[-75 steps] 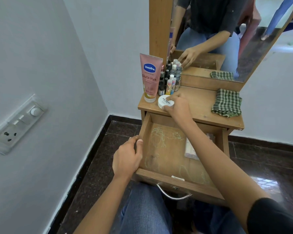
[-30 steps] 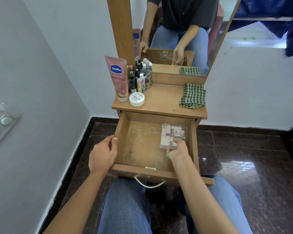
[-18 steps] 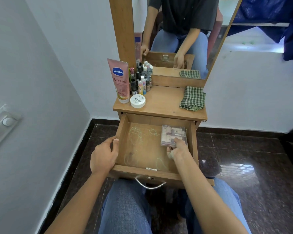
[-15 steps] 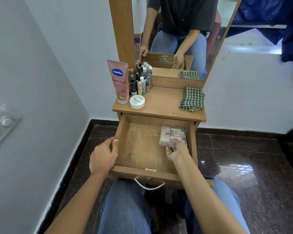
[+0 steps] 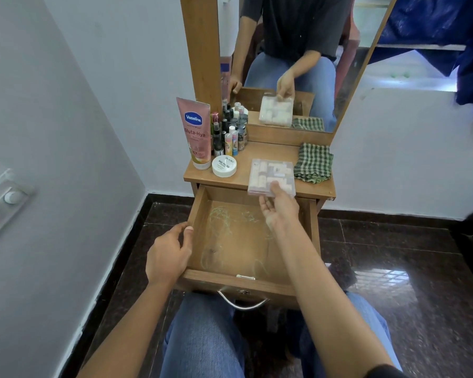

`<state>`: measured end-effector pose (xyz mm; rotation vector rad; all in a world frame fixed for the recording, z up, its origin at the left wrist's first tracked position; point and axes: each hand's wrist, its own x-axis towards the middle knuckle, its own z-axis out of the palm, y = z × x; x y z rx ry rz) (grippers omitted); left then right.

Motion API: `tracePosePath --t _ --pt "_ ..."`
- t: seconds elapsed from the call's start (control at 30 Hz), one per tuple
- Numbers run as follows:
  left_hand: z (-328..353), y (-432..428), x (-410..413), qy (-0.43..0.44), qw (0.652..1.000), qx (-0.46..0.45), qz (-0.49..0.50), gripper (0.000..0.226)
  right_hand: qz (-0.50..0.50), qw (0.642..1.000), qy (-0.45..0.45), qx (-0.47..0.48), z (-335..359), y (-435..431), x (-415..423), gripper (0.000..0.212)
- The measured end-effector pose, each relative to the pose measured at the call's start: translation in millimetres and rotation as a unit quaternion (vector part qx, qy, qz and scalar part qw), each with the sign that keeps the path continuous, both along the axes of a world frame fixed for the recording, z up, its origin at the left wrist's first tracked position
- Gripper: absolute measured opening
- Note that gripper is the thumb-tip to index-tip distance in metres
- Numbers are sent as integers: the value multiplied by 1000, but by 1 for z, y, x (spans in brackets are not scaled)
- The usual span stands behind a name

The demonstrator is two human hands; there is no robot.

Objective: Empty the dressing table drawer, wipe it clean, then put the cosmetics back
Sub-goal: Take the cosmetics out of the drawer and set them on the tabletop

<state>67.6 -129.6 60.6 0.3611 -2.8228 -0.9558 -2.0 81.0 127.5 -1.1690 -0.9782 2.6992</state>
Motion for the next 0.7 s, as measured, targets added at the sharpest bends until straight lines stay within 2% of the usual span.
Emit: tracePosePath --t 0.1,0.2,0.3,0.37,0.4,0.47,0.5,0.53,0.6,0.7 --pt "1 1 0 -3 1000 -2 3 36 11 998 21 58 -1 -1 -20 16" --pt "3 1 1 -4 1000 -1 2 35 74 984 36 157 -7 2 -20 21" --pt "4 1 1 -1 1000 -3 -1 36 110 953 13 280 -23 12 -9 11" --pt "3 1 0 -1 1000 -1 -2 37 85 918 11 387 -32 17 3 20" --pt "2 0 0 -2 1000 -1 -1 37 70 878 22 472 -34 19 7 25" --pt "0 0 0 -4 1000 -4 -2 37 47 747 69 660 -36 22 9 29" --pt "0 0 -1 -4 1000 -3 -2 37 57 680 96 725 -37 23 5 31" --pt "-1 0 -1 -3 1000 -3 -2 37 87 628 115 764 -38 24 -2 33" --pt "-1 -1 -1 2 1000 -4 -4 38 175 575 119 790 -42 25 -20 38" --pt "-1 0 -1 6 1000 -8 -4 37 229 528 108 810 -49 26 -42 39"
